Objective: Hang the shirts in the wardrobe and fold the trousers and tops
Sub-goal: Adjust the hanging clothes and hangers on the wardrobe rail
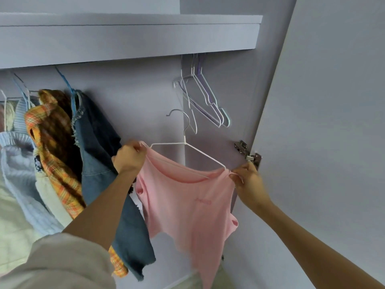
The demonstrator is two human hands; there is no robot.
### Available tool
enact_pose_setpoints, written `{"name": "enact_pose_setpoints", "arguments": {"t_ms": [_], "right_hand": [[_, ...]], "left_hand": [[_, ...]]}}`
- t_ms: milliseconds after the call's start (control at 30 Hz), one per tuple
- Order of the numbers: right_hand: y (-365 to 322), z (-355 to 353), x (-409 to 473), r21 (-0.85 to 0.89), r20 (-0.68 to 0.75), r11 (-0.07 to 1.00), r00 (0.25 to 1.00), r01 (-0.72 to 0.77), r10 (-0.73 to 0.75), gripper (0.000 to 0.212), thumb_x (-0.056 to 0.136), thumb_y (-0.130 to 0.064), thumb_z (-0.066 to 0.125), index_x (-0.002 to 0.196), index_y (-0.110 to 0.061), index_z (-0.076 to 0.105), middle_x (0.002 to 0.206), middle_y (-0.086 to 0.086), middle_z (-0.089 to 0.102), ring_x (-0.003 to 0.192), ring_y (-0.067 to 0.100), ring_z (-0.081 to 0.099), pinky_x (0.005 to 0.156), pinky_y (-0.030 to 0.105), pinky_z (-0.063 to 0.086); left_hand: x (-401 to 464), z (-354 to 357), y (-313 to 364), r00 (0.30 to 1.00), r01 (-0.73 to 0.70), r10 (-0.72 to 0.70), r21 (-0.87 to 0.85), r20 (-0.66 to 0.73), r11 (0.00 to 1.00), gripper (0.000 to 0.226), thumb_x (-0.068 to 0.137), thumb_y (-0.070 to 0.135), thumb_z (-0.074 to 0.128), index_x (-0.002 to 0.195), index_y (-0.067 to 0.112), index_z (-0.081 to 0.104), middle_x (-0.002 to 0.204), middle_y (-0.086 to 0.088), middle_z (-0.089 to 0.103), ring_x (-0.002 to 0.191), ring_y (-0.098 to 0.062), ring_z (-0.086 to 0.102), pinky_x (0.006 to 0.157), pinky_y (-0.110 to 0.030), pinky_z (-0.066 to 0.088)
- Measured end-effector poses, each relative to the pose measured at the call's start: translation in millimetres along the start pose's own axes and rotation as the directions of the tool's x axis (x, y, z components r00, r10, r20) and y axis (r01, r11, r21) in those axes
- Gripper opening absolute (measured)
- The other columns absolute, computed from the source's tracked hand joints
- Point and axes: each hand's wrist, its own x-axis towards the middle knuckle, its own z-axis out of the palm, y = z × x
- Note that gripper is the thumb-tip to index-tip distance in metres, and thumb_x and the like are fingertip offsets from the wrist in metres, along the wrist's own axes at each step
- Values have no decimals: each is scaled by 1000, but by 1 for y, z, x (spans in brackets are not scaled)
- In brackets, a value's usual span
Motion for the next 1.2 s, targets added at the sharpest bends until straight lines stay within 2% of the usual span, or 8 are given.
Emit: {"name": "enact_pose_setpoints", "arguments": {"t_ms": [133,267,400,600,767,900,1067,1200], "right_hand": [[-2,6,1,-70,-22,998,1000,10,-12,20,93,-5,50,99,4,66,100,20,58,91,37,55,75,35,41],[-6,14,3,-77,-36,996,999,34,-37,20,92,-5,49,97,4,67,93,18,59,85,33,54,68,29,36],[-7,29,0,-19,-3,1000,1000,-25,25,19,93,-6,49,94,3,66,95,14,59,83,27,54,65,24,32],[-44,60,21,72,9,992,994,-106,106,26,97,-10,40,86,3,59,105,12,47,77,22,45,69,26,33],[-103,95,56,94,23,995,999,-39,37,29,98,-11,34,99,5,58,112,22,53,105,29,44,80,27,31],[-149,125,76,129,-45,991,999,27,-22,29,99,-12,34,103,5,57,113,22,51,95,31,49,62,18,23],[-200,142,100,191,-134,978,989,83,-57,29,99,-13,36,105,5,57,116,22,47,87,32,56,64,13,24],[-243,151,118,199,-105,976,992,90,-71,28,99,-13,36,106,4,57,119,18,43,86,36,59,66,21,32]], "left_hand": [[-8,-2,8,996,-90,85,-138,-40,986,18,90,22,57,91,5,63,84,-10,63,90,-34,59,86,-40,40],[-18,-3,6,972,-229,233,-116,18,967,8,85,11,58,77,8,60,67,7,42,88,-31,56,86,-41,41],[-18,-8,-5,972,-226,218,89,91,970,16,90,21,52,92,14,67,93,-6,55,100,-30,51,91,-42,33],[-16,-45,-34,896,-171,295,354,-332,919,30,79,10,58,109,7,63,116,-20,54,109,-40,47,87,-50,31],[1,-75,-56,985,5,44,280,-166,960,56,91,19,52,143,15,31,142,-22,27,122,-43,35,90,-53,37],[4,-86,-69,983,-62,89,165,-161,984,48,97,22,42,144,18,33,129,-19,47,102,-42,54,76,-46,46],[13,-92,-78,969,-133,167,182,-183,974,43,97,19,42,139,18,43,113,-18,62,97,-38,59,72,-41,47],[18,-97,-82,977,-93,115,126,-182,988,44,93,6,42,135,13,48,104,-24,65,91,-41,60,77,-46,52]]}}
